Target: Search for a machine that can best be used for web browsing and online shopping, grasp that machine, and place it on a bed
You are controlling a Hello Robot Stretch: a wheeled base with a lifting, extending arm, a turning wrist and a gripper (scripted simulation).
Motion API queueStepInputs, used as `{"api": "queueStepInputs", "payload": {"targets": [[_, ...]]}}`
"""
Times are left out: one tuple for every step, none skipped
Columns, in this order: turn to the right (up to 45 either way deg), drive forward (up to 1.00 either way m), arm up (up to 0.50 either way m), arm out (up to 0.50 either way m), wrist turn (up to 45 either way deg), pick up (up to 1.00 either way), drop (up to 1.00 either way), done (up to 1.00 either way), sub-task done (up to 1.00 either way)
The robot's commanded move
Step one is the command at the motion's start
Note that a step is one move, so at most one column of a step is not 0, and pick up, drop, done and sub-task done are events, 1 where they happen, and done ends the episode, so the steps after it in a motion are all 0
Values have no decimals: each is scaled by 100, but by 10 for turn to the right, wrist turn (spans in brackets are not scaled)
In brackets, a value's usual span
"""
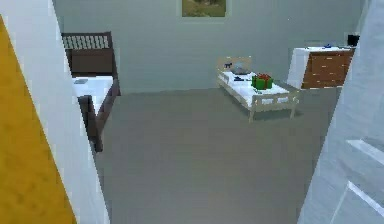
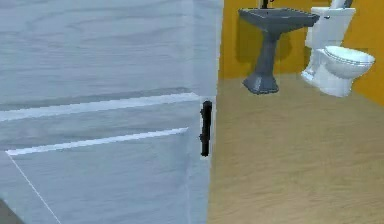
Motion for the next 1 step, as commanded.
{"api": "queueStepInputs", "payload": {"targets": [[0,80,0,0,0,0,0,0,0]]}}
